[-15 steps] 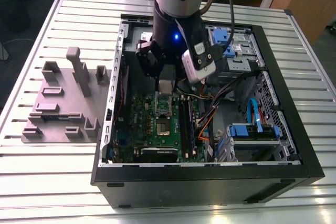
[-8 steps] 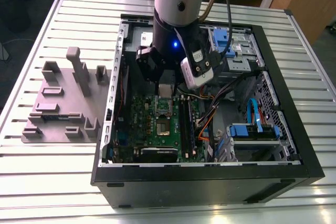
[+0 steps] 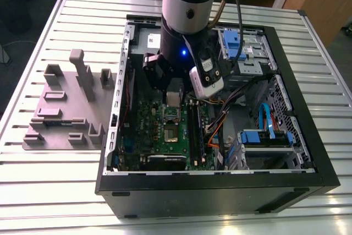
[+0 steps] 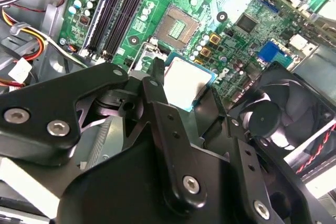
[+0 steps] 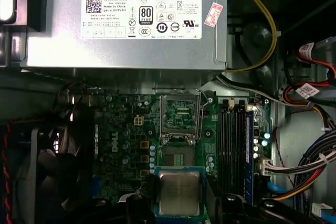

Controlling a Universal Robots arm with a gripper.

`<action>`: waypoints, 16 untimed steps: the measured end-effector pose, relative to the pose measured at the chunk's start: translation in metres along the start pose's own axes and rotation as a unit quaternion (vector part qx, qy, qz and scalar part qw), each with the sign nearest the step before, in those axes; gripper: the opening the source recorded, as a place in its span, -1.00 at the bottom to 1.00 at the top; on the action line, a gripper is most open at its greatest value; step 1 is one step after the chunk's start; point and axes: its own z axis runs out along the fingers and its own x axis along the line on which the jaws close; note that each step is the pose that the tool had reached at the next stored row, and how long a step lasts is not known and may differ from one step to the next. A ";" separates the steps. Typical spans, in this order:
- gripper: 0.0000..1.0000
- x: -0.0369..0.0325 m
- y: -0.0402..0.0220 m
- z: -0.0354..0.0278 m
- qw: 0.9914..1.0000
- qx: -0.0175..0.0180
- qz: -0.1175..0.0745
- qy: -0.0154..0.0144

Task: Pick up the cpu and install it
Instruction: 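Place the cpu into insertion slot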

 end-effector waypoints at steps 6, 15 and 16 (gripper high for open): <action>-0.06 -0.0004 -0.0003 0.0059 1.000 0.000 0.000 -0.001; -0.06 -0.0012 -0.0010 0.0222 1.000 0.000 0.000 -0.001; -0.06 -0.0013 -0.0011 0.0240 1.000 0.000 0.000 -0.001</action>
